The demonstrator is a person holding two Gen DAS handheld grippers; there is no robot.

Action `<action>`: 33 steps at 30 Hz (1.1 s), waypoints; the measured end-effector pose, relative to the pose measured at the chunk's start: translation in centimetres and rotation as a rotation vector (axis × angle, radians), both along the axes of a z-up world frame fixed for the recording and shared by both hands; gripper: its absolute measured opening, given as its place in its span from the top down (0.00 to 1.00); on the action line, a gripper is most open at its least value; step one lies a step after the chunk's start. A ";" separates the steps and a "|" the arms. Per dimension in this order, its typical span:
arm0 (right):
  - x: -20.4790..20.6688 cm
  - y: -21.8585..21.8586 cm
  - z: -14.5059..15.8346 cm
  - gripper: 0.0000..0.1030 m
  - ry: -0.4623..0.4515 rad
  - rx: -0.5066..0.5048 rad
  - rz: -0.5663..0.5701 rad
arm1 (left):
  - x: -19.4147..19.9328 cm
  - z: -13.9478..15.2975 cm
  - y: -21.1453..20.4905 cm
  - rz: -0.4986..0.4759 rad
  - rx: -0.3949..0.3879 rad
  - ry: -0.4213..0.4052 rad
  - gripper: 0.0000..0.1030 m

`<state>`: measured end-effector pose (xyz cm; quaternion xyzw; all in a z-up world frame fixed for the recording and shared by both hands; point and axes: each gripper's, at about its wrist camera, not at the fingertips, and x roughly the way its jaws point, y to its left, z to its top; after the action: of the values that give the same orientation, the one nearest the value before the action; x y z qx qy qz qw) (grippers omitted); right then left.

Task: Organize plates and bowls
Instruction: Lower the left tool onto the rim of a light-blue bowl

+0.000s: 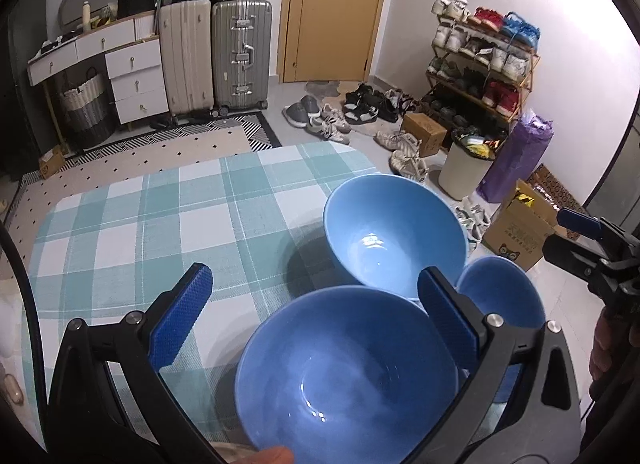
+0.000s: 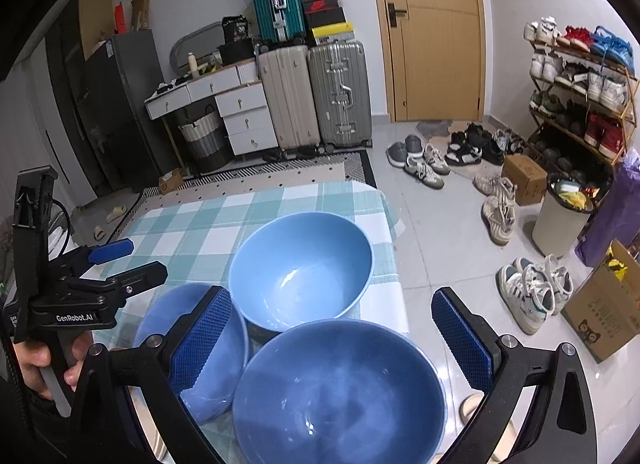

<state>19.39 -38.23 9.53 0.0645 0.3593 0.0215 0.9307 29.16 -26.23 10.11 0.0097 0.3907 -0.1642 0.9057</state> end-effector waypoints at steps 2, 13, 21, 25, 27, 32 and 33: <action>0.9 -0.2 -0.5 0.01 0.017 0.004 -0.001 | 1.1 -0.7 -0.7 -0.014 0.003 0.015 0.01; 4.7 -1.6 -2.9 0.01 0.086 0.025 -0.006 | 6.1 -4.7 -3.4 -0.042 0.030 0.089 0.04; 6.7 -2.1 -5.0 0.18 0.144 0.040 0.003 | 9.0 -7.2 -4.1 -0.057 0.015 0.144 0.15; 7.7 -2.0 -6.2 0.24 0.180 0.053 0.012 | 9.8 -8.3 -4.6 -0.061 0.025 0.160 0.19; 8.0 -2.1 -6.6 0.27 0.190 0.056 0.013 | 10.0 -8.6 -4.7 -0.070 0.019 0.167 0.19; 9.0 -2.0 -7.6 0.42 0.223 0.064 0.020 | 10.5 -9.2 -5.0 -0.075 0.032 0.179 0.20; 9.2 -2.0 -7.8 0.46 0.228 0.064 0.021 | 10.4 -9.2 -5.0 -0.075 0.029 0.181 0.21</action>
<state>28.63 -40.25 1.68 0.0927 0.4625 0.0352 0.8811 39.52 -31.22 0.91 0.0228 0.4727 -0.1925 0.8596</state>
